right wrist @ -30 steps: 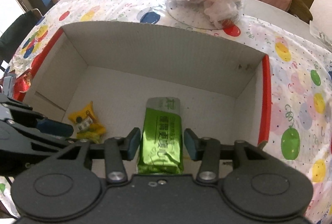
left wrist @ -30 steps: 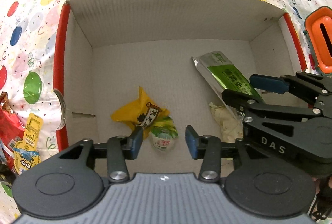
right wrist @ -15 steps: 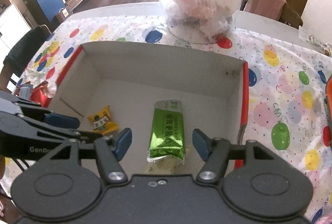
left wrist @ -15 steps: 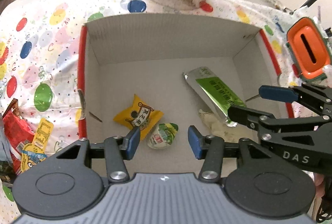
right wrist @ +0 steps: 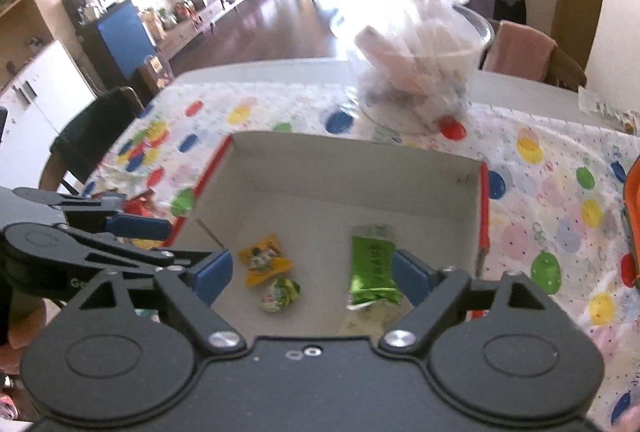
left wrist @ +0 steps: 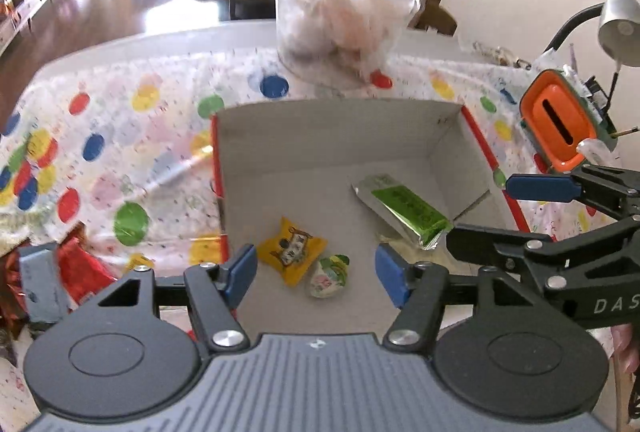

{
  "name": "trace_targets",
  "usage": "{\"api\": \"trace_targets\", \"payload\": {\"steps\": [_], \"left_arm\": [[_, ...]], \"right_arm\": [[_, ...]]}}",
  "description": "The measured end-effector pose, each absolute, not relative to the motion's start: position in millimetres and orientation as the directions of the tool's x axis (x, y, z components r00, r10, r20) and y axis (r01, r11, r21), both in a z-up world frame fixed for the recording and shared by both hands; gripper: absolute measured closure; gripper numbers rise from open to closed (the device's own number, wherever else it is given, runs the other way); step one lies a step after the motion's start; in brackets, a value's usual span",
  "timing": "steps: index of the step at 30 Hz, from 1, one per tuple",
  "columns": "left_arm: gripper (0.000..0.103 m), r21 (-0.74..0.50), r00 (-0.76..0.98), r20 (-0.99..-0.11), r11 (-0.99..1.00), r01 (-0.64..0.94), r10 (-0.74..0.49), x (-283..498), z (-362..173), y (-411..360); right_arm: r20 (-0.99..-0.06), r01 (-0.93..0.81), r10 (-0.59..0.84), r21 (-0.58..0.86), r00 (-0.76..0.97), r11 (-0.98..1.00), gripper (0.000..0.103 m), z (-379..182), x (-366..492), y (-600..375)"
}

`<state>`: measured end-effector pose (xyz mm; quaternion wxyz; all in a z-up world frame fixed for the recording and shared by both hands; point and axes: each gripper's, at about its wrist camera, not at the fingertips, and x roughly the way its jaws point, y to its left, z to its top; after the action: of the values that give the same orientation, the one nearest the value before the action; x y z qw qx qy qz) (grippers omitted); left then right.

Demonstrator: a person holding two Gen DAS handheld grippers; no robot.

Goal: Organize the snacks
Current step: 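Withdraw both tools from the box toward the remaining snacks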

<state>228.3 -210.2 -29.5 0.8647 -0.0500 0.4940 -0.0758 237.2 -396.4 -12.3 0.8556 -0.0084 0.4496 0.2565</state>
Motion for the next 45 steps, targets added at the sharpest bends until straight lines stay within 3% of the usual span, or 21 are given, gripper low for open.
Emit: {"api": "trace_targets", "payload": {"steps": [11,15,22,27,45], "left_arm": [[0.031,-0.150,0.618,-0.767,0.984,0.091,-0.174,185.5,1.0,-175.6],[0.026,-0.137,0.671,-0.724,0.987,0.089,-0.161,166.3,9.8,-156.4],[0.018,-0.126,0.733,-0.668,0.990,0.060,-0.129,136.1,16.2,-111.7],[0.018,-0.156,0.730,-0.671,0.987,0.033,-0.130,121.9,8.9,-69.2],[0.018,-0.119,0.625,-0.779,0.990,-0.070,-0.049,94.0,-55.4,80.8]], "right_arm": [[-0.703,-0.479,0.514,0.276,0.491,0.834,0.012,13.3,205.0,-369.6],[-0.676,-0.484,0.536,0.292,0.506,0.825,0.004,18.5,192.8,-356.4],[-0.650,-0.502,0.561,0.304,0.512,0.810,0.000,20.1,171.1,-321.6],[-0.643,-0.518,0.566,0.291,0.517,0.804,0.000,14.4,156.3,-288.9],[-0.781,-0.468,0.426,0.197,0.456,0.862,0.000,-64.8,121.4,-184.3]]}}
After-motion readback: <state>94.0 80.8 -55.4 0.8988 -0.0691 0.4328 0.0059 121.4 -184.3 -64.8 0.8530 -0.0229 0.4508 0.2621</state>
